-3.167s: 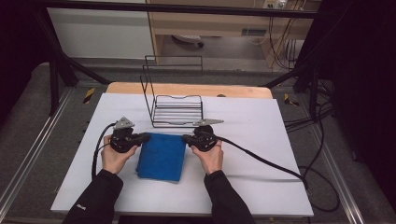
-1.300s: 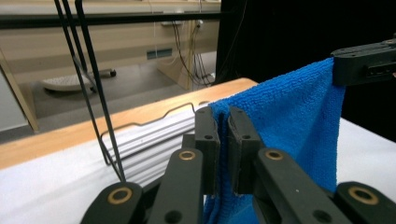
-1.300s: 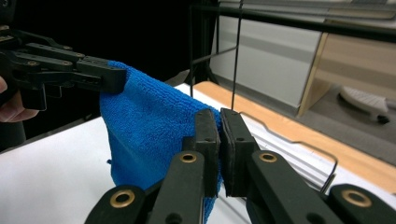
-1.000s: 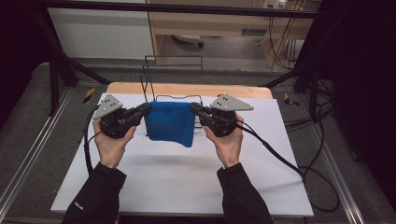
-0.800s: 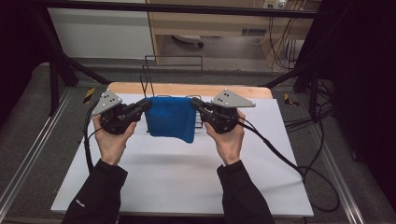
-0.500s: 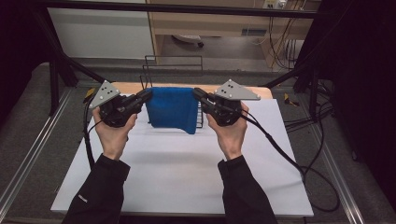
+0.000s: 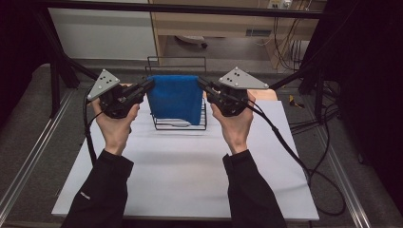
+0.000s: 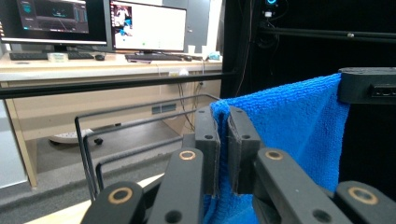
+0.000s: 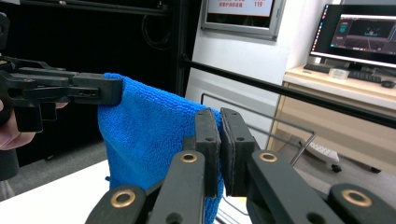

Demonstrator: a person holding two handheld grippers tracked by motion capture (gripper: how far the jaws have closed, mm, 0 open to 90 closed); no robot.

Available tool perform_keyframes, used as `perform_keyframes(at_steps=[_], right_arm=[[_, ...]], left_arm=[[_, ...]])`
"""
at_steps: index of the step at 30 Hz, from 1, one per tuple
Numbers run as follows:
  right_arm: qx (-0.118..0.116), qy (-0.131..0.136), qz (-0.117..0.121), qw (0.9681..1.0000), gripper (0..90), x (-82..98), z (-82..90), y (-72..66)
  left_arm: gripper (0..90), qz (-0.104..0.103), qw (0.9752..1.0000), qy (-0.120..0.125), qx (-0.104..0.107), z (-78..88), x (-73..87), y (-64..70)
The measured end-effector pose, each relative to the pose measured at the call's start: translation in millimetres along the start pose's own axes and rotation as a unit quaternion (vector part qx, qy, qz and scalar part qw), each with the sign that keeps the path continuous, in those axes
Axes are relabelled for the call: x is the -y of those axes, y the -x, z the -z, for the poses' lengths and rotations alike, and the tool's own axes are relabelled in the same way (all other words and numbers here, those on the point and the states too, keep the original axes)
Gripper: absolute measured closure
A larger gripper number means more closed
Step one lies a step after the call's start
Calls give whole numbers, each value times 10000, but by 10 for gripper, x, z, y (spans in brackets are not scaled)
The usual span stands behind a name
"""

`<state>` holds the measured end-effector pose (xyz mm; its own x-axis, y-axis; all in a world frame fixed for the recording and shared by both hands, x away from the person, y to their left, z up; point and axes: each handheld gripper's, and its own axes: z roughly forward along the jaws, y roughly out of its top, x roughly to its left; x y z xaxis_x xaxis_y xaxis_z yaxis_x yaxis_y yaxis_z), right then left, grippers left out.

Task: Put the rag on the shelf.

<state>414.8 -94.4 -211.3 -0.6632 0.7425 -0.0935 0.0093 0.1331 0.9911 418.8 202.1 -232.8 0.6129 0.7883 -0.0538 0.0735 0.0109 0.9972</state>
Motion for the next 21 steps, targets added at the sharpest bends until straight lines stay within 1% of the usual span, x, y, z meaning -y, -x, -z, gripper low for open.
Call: perform_keyframes(at_steps=[1, 2, 12, 14, 19, 21], right_arm=[[8, 24, 39, 10000, 869, -40, -21, 13], [8, 24, 39, 10000, 869, -40, -21, 13], [39, 140, 106, 9998, 869, -242, -109, 78], [49, 159, 92, 9998, 870, -273, -126, 92], [113, 160, 142, 9997, 869, -344, -160, 120], [151, 162, 179, 9996, 869, -390, -174, 140]], left_arm=[[840, -2, 10000, 12, -5, -7, -16, -8], [840, 24, 10000, 42, -11, -17, -32, -14], [840, 66, 9996, 251, -76, -91, -261, -99], [841, 28, 9996, 247, -98, -106, -302, -111], [841, 8, 9995, 274, -127, -149, -367, -125], [841, 38, 9995, 289, -114, -172, -389, -130]])
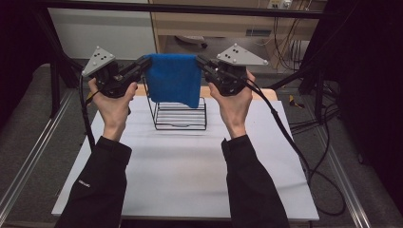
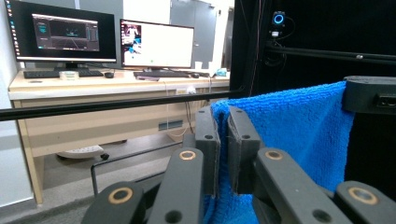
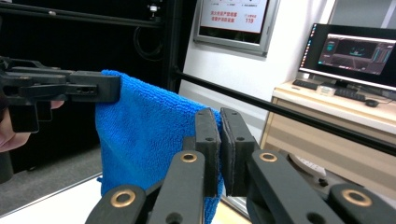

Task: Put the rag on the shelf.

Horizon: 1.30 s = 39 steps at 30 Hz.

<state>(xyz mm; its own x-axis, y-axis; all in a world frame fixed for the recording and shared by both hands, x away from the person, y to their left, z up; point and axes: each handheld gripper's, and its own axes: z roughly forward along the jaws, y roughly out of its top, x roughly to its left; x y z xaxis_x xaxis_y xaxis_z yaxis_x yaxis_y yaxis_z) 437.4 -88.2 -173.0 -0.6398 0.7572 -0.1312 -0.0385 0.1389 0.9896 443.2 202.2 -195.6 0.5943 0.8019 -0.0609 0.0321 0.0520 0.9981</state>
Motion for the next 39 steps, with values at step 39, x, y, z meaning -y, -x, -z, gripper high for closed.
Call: perform_keyframes(at_steps=[39], right_arm=[[261, 237, 278, 9990, 870, -450, -401, 348]], left_arm=[[841, -45, 9985, 501, -232, -412, -397, -227]])
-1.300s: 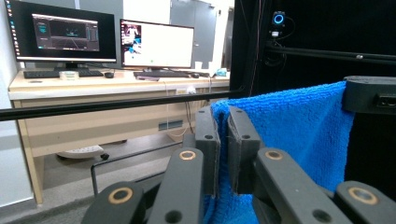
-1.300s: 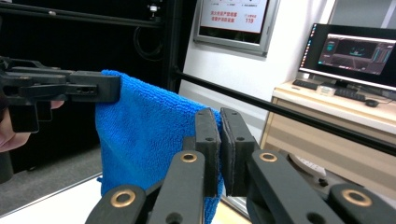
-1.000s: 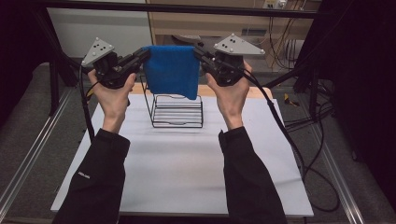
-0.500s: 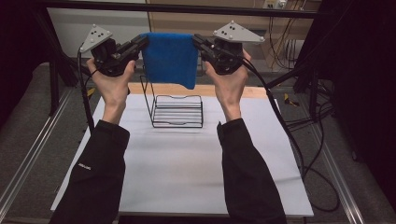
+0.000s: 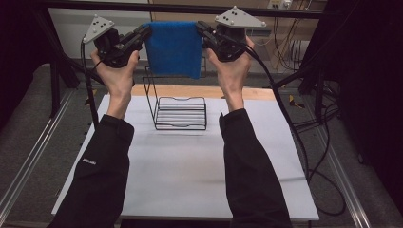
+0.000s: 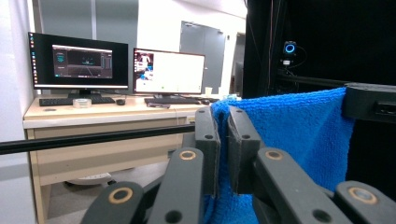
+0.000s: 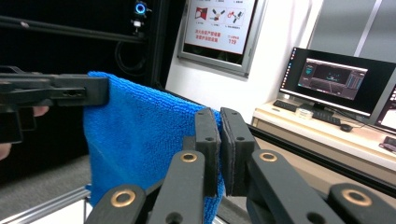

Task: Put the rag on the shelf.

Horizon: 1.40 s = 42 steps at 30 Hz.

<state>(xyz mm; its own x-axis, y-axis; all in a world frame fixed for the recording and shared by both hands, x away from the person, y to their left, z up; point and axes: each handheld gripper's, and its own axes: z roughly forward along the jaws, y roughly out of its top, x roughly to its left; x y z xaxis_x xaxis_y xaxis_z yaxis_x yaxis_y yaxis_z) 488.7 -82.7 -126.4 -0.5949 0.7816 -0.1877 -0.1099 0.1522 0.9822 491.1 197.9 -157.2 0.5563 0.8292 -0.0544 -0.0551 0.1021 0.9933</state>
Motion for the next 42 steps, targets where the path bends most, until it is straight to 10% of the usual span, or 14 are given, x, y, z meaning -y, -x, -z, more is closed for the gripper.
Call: perform_keyframes(at_steps=[18, 42], right_arm=[[-70, -183, 311, 9993, 870, 262, -368, 139], [-397, -689, 41, 9968, 867, 604, -205, 48]], left_arm=[[841, -232, 9996, -115, -121, -135, 206, -189], [839, -236, 9974, -655, 162, 11, 618, -169]])
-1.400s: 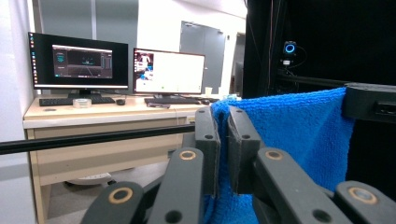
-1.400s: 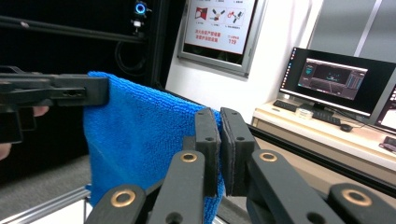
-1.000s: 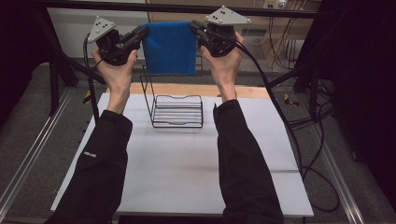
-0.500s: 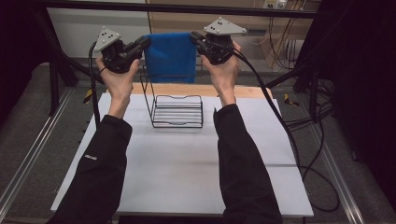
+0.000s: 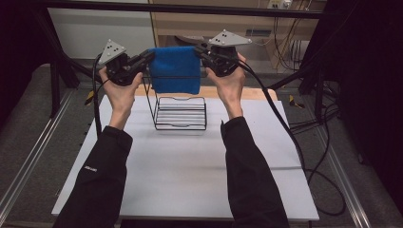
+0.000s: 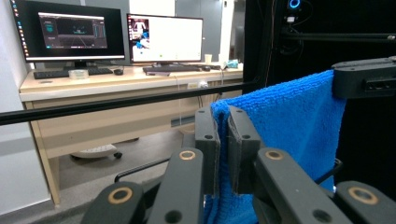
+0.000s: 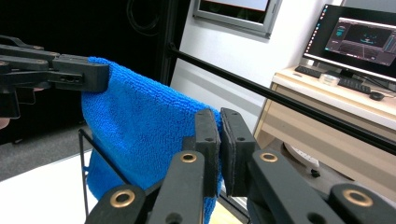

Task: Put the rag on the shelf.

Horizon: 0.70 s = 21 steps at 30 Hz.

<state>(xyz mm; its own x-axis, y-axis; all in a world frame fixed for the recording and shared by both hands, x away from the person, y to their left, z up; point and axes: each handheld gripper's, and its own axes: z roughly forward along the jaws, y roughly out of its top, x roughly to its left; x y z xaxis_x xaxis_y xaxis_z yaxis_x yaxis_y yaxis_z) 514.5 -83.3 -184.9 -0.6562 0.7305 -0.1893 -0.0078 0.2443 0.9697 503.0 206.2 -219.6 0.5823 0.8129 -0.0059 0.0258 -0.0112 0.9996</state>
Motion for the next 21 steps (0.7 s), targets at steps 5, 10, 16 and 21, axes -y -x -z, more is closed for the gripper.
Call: perform_keyframes(at_steps=[5, 10, 16, 21], right_arm=[[-65, -56, -76, 9999, 866, 57, 28, -12], [-172, -90, -95, 9998, 864, 74, 77, -36], [-292, -193, -91, 9993, 864, 85, 123, -72], [-348, -343, -17, 9988, 863, 95, 147, -99]], left_arm=[[839, -47, 9999, -81, 37, 22, 30, 21], [836, -62, 9998, -150, 122, 69, 39, 29], [833, -127, 9993, -313, 175, 114, 46, 44], [831, -188, 9987, -419, 199, 157, 41, 58]])
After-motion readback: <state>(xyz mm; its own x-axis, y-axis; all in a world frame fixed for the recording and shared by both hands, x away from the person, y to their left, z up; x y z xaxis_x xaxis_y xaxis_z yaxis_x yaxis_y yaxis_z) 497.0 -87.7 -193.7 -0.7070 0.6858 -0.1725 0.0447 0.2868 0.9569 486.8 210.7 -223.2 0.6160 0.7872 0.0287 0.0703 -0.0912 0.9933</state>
